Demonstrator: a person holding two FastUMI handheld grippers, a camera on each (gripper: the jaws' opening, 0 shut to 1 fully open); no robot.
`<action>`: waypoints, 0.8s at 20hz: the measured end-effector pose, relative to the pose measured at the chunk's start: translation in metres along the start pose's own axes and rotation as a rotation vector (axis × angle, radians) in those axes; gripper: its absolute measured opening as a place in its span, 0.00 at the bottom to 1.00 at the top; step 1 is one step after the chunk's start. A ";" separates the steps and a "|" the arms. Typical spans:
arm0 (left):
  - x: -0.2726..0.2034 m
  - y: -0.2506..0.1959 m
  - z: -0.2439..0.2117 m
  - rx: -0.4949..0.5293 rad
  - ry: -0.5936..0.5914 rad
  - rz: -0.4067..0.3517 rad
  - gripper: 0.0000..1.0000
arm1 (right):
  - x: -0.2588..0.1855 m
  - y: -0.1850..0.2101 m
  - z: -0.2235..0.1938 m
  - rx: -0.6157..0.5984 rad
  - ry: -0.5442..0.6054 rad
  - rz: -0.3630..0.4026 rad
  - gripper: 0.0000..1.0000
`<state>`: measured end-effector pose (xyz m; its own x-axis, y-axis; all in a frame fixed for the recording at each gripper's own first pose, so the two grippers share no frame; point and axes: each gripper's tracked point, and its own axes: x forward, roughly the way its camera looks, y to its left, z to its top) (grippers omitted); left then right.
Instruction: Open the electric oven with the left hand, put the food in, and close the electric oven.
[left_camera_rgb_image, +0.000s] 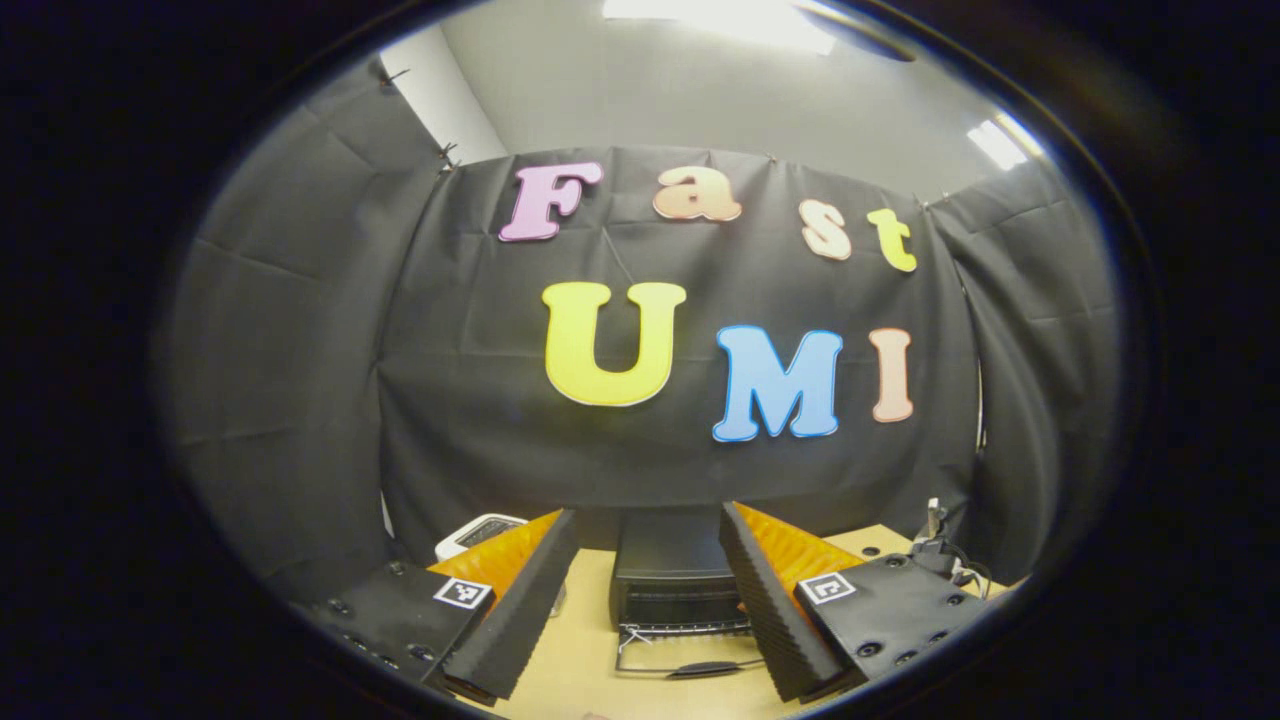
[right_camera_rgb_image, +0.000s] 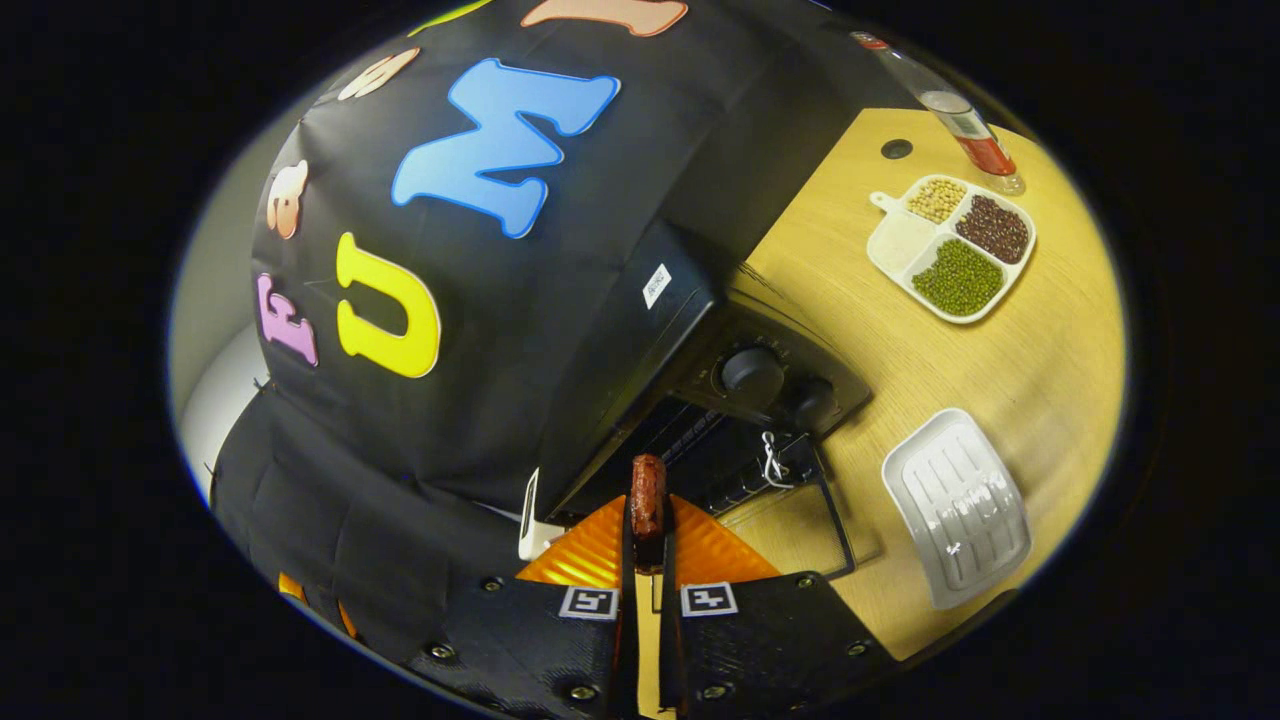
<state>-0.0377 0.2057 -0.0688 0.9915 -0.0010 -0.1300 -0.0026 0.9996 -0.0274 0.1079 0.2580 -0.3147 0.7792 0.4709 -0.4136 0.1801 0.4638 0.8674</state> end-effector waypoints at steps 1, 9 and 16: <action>0.000 0.006 -0.001 -0.001 0.004 0.006 0.99 | 0.011 0.001 -0.003 0.026 -0.010 0.001 0.08; 0.000 0.060 -0.010 0.000 0.035 0.086 0.99 | 0.075 -0.007 -0.019 0.139 -0.064 -0.033 0.08; 0.015 0.073 -0.021 -0.012 0.071 0.102 0.99 | 0.109 -0.023 -0.001 0.225 -0.161 -0.065 0.10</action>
<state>-0.0257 0.2783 -0.0939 0.9743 0.0987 -0.2026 -0.1054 0.9942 -0.0223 0.1878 0.2994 -0.3796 0.8438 0.3117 -0.4370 0.3480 0.3022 0.8875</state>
